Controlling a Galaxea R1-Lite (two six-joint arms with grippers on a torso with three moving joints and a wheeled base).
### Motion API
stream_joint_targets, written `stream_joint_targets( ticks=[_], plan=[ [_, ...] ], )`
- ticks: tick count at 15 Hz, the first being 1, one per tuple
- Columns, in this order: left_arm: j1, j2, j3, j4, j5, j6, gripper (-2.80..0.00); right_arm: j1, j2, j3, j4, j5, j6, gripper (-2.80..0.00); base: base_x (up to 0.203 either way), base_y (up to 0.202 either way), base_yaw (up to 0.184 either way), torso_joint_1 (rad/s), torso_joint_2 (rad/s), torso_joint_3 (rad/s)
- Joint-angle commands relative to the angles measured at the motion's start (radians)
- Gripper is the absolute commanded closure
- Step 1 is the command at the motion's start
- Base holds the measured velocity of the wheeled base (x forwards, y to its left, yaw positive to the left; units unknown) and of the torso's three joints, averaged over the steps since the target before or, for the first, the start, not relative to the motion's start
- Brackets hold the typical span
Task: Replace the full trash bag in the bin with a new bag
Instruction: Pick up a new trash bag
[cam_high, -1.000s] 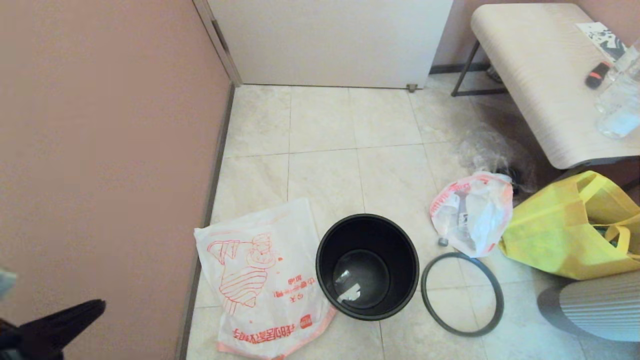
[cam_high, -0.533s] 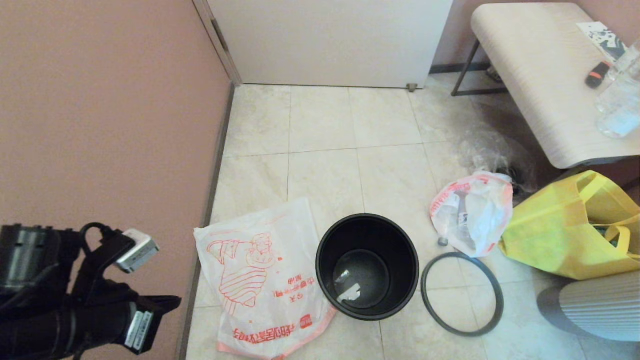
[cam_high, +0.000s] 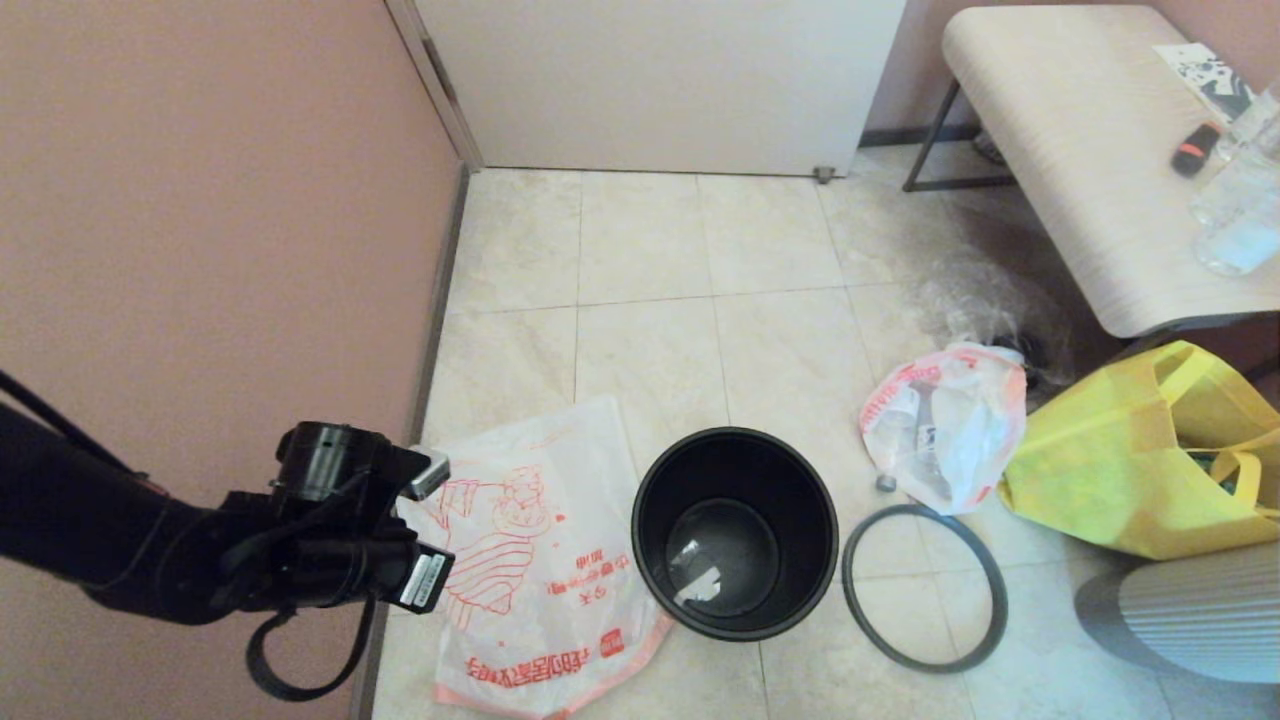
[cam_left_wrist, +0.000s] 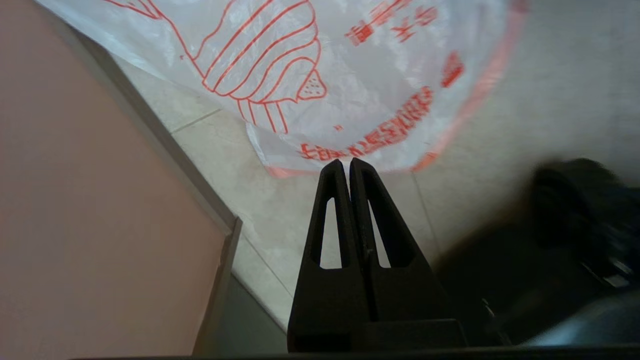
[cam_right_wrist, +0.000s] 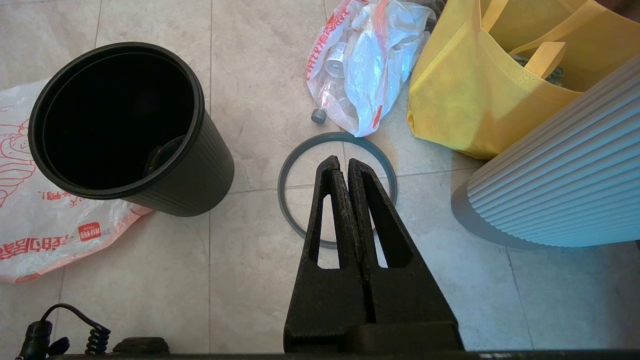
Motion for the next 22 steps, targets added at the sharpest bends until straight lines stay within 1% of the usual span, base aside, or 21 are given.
stream_joint_targets(
  ticks=[1,4,6,8,11,12,13,15,17,18,22],
  plan=[
    [-0.007,0.169,-0.069,-0.007,0.010,0.002,0.00,0.000,0.002,0.006,-0.001,0.000,0.000,0.00,0.000,0.000,0.000,0.000,0.00,0.000],
    [-0.036,0.311,-0.179,-0.010,0.030,0.000,0.00,0.000,0.002,0.006,0.000,0.000,0.000,0.00,0.000,0.000,0.000,0.000,0.00,0.000],
    [-0.061,0.396,-0.242,-0.011,0.069,0.000,0.00,0.000,0.002,0.006,0.000,0.000,0.000,0.00,0.000,0.000,0.000,0.000,0.00,0.000],
    [-0.100,0.487,-0.309,-0.012,0.092,-0.002,0.00,0.000,0.002,0.006,0.000,0.000,0.000,0.00,0.000,0.000,0.000,0.000,0.00,0.000],
    [-0.145,0.624,-0.412,-0.006,0.153,-0.034,0.00,0.000,0.002,0.006,0.000,0.000,0.000,0.00,0.000,0.000,0.000,0.000,0.00,0.000],
    [-0.157,0.648,-0.441,0.021,0.162,-0.038,0.00,0.000,0.002,0.006,0.000,-0.001,0.000,0.00,0.000,0.000,0.000,0.000,0.00,0.000],
    [-0.168,0.654,-0.467,0.085,0.163,-0.041,0.00,0.000,0.002,0.006,0.000,0.000,0.000,0.00,0.000,0.000,0.000,0.000,0.00,0.000],
    [-0.193,0.663,-0.532,0.168,0.160,-0.046,0.00,0.000,0.002,0.006,-0.001,-0.001,0.000,0.00,0.000,0.000,0.000,0.000,0.00,0.000],
    [-0.219,0.687,-0.591,0.184,0.159,-0.044,0.00,0.000,0.002,0.006,-0.001,0.000,0.000,0.00,0.000,0.000,0.000,0.000,0.00,0.000],
    [-0.229,0.702,-0.624,0.185,0.160,-0.043,-2.80,0.000,0.002,0.006,-0.002,0.000,0.000,0.00,0.000,0.000,0.000,0.000,0.00,0.000],
    [-0.263,0.784,-0.834,0.207,0.158,-0.047,-2.80,0.000,0.002,0.006,-0.001,0.000,0.000,0.00,0.000,0.000,0.000,0.000,0.00,0.000]
  ],
)
